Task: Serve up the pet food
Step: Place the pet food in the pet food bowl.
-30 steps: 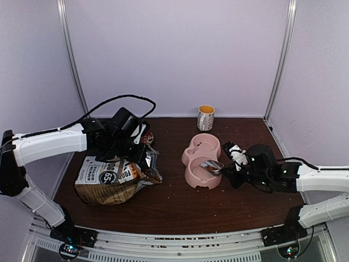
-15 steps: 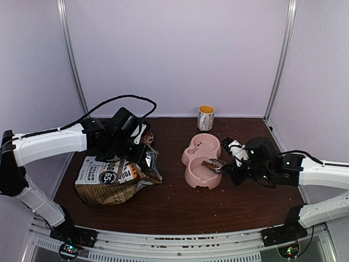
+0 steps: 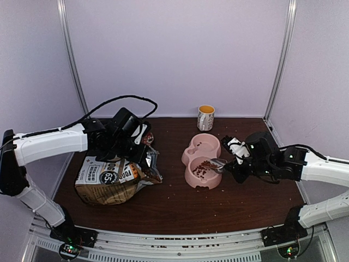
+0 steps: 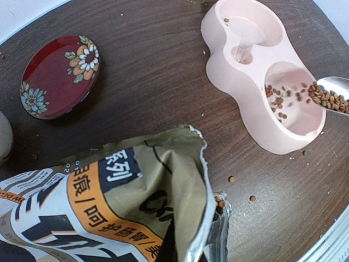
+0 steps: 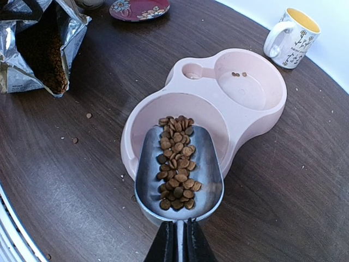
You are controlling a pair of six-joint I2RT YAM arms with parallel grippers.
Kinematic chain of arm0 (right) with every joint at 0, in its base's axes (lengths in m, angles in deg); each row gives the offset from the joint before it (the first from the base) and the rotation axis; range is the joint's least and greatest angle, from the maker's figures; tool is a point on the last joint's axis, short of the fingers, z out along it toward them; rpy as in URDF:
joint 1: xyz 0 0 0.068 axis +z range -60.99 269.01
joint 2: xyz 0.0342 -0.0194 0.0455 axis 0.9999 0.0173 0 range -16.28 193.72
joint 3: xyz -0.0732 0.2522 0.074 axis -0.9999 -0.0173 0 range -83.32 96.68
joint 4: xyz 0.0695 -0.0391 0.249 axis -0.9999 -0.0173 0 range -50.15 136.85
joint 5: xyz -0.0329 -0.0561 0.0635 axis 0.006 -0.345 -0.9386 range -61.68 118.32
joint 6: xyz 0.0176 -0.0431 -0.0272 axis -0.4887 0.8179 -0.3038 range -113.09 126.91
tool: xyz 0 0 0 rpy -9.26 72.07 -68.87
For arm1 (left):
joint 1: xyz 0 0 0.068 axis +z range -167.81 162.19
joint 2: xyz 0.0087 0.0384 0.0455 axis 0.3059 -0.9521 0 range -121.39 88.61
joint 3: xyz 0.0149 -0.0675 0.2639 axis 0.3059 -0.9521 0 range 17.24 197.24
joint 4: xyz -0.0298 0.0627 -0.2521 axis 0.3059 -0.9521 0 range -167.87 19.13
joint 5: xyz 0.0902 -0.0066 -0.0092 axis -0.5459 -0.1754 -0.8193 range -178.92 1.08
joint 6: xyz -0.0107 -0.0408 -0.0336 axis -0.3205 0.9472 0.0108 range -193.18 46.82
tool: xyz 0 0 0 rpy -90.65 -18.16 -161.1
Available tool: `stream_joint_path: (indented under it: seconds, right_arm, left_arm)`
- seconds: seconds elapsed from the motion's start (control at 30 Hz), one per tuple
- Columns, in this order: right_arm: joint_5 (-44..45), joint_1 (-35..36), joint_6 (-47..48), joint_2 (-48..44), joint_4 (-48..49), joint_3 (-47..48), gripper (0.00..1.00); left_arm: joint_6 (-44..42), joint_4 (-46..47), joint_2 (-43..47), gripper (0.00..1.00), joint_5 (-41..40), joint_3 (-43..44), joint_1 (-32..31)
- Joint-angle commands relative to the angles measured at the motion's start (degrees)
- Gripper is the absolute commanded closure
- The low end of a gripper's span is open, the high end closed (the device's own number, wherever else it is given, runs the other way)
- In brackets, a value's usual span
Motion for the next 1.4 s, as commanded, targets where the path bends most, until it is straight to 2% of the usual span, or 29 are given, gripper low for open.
stream_joint_path:
  seconds: [0.0,0.53,0.97,1.17,1.37]
  right_arm:
    - [0.07,0.37,1.25,-0.14,-1.47,1.67,1.0]
    - [1.83,0.38,-0.2,-5.02,-3.59,0.88,1.0]
    - [1.42,0.37,0.01,-2.02,-1.88,0.58,1.0]
    - [1.77,0.38,0.5,-0.31,-6.89,4.48,1.0]
    - [-0.59,0.37,1.23,5.77,-16.47,12.09,1.0]
  left_arm:
    - [-0.94,8.39,1.48,1.0,-1.47,1.23,0.35]
    - [-2.2,8.91,0.2,1.0,-0.73,3.08,0.35]
    - [-1.53,8.38,1.39,1.0,-1.17,1.82,0.35]
    - [-2.45,8.57,-0.8,1.0,-0.15,3.97,0.35]
    - [-2.29,8.45,-0.86,1.0,-0.08,3.79,0.35]
